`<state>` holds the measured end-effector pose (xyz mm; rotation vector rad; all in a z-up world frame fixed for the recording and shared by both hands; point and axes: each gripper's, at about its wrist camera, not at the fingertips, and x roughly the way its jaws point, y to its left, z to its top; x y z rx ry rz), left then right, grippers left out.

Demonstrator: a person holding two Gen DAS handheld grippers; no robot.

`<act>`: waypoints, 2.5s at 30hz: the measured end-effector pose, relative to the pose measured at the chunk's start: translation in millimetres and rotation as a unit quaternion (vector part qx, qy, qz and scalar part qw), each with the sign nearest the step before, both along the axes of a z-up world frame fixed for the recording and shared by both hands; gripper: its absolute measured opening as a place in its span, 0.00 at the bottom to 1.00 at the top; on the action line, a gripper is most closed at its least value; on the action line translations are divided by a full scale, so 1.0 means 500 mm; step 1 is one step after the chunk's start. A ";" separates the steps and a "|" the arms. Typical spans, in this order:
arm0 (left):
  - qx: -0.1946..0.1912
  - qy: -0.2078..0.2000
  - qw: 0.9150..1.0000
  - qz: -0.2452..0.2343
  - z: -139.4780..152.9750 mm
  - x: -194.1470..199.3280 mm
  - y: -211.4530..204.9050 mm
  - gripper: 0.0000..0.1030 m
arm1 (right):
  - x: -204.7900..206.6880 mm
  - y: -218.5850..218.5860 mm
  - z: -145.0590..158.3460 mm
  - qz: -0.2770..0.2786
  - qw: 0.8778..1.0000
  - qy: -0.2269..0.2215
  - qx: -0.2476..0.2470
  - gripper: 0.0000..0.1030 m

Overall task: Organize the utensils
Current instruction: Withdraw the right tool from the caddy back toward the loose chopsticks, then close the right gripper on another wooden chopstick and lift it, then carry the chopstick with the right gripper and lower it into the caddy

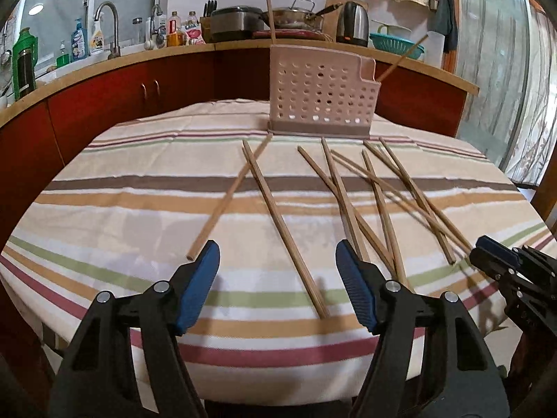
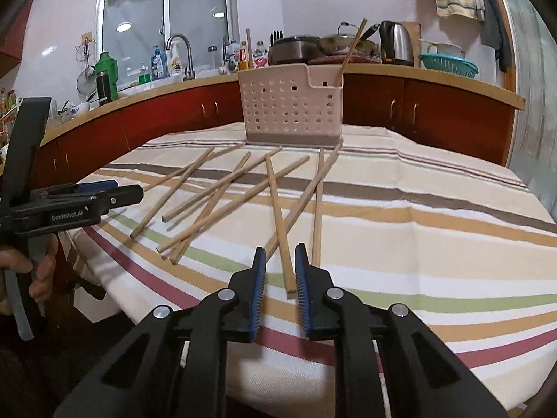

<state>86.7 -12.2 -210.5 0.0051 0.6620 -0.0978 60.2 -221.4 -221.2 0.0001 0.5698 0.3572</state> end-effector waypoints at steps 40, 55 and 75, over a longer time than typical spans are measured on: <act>0.021 0.012 1.000 -0.012 -0.048 -0.011 0.021 0.18 | 0.001 -0.044 0.019 -0.053 0.998 -0.011 0.013 0.05; 0.030 0.005 1.000 0.006 -0.048 -0.003 0.041 0.18 | 0.000 -0.096 0.019 -0.104 0.994 -0.019 0.013 0.05; 0.039 -0.007 0.999 -0.009 -0.043 -0.020 0.042 0.07 | -0.005 -0.107 0.025 -0.110 0.993 -0.021 0.022 0.05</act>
